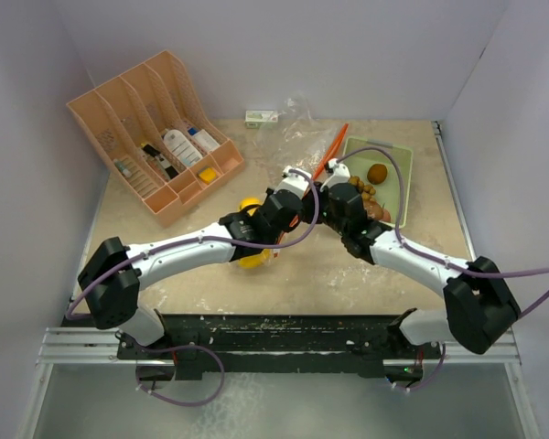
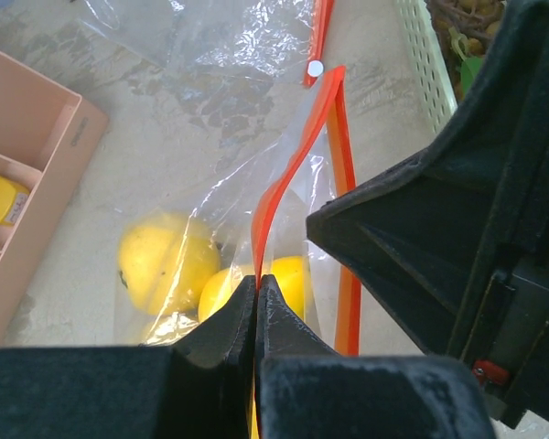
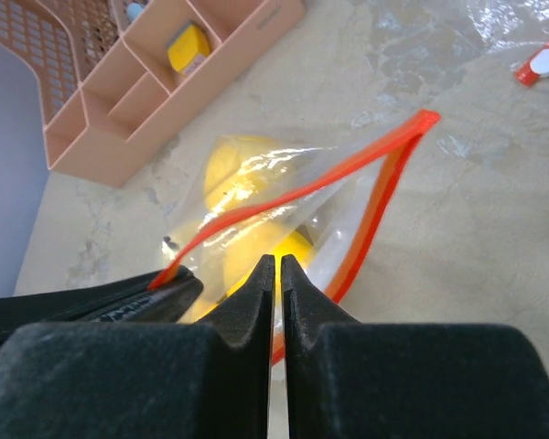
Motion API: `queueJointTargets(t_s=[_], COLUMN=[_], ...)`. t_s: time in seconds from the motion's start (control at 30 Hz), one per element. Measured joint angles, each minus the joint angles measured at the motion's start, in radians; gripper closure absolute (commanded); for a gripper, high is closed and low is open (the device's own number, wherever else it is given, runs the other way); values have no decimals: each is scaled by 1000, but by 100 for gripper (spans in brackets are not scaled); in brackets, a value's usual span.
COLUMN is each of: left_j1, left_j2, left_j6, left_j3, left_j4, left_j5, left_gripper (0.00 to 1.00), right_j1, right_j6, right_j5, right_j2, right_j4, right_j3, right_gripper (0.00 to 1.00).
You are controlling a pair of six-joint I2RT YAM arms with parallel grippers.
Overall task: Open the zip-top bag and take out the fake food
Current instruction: Open the zipper of the food storage bag at the center of the board.
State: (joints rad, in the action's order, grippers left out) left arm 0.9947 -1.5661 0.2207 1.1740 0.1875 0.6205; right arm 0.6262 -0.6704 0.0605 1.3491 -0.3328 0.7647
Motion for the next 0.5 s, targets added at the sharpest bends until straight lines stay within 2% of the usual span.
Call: queueJointTargets(t_s=[0.13, 0.33, 0.5], left_j1=[0, -1, -8], left_j2=[0, 6, 24], left_j6=[1, 4, 4], left_j3=[-10, -11, -27], left_j4=[-16, -24, -34], left_j5=[-13, -19, -17], left_gripper=[100, 100, 100], right_j1=[2, 11, 20], right_j6=[-13, -80, -106], right_j5=[-50, -193, -216], right_j2=[22, 210, 257], right_j4=[-64, -201, -211], right_j3=[2, 34, 3], right_gripper=[93, 93, 93])
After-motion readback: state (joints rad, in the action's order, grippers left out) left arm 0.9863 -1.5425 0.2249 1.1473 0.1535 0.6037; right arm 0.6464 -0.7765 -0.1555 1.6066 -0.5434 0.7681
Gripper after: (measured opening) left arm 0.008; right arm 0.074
